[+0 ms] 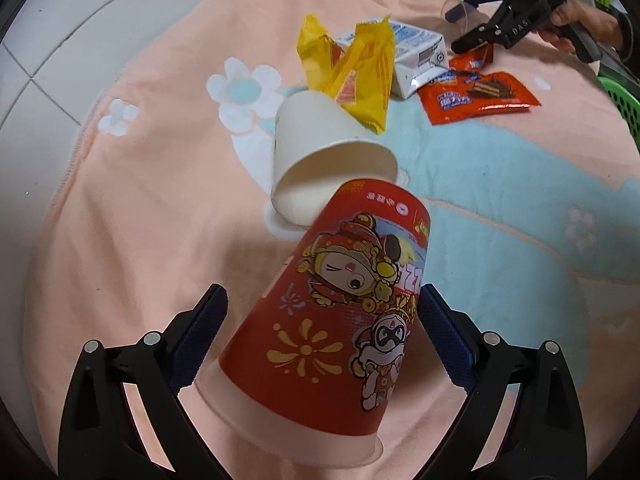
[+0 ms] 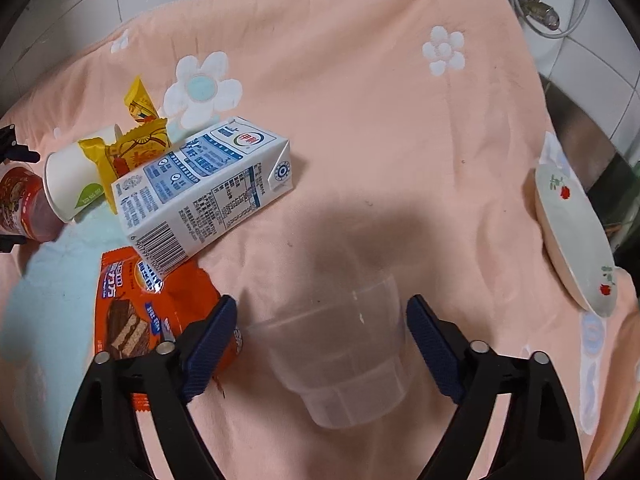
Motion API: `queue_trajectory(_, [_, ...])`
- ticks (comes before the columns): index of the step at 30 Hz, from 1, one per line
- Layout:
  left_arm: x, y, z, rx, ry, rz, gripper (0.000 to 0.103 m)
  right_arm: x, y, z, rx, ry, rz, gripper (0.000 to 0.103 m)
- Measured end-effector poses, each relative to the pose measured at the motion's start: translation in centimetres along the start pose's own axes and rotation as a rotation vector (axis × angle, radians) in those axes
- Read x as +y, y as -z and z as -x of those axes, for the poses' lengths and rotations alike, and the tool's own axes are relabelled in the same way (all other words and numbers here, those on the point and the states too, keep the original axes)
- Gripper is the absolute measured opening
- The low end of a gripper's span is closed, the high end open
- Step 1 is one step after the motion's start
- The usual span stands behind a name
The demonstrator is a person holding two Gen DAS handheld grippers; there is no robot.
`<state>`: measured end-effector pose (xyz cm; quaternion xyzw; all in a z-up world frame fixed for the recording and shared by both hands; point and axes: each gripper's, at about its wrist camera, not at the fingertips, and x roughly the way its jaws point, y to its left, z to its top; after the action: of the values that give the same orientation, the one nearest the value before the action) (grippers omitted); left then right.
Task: Collect trash
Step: 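Grasp the red printed paper cup with the left gripper while the right gripper grasps the clear plastic cup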
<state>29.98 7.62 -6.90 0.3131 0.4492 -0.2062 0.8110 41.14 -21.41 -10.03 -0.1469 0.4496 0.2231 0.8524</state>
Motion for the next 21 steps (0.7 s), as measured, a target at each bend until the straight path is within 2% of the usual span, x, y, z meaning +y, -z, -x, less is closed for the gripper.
queue_trajectory(5, [0.4,-0.1,-1.0,0.030,0.029,0.009,0.090,0.3,-0.4,-0.9,0.014,0.003,0.019,0.073])
queue_trajectory(10, [0.5,-0.1,-0.9,0.020,0.016,0.017,0.089,0.6,-0.7,-0.7,0.006,0.005,0.007,0.063])
queue_trajectory(12, [0.2,-0.1,-0.7,0.015,-0.001,0.015,0.089,0.6,-0.5,-0.7,0.013,0.002,-0.002,0.064])
queue_trajectory(14, [-0.1,0.0,-0.5,0.005,-0.005,0.024,0.088,0.6,-0.3,-0.5,0.007,0.010,-0.005,0.071])
queue_trajectory(18, [-0.6,0.4,0.4,-0.003,-0.017,0.058,0.083,0.6,0.1,-0.2,0.005,0.009,-0.008,0.071])
queue_trajectory(21, [-0.8,0.7,0.9,-0.013,-0.010,0.102,0.080,0.4,0.6,0.2,0.007,0.006,-0.014,0.060])
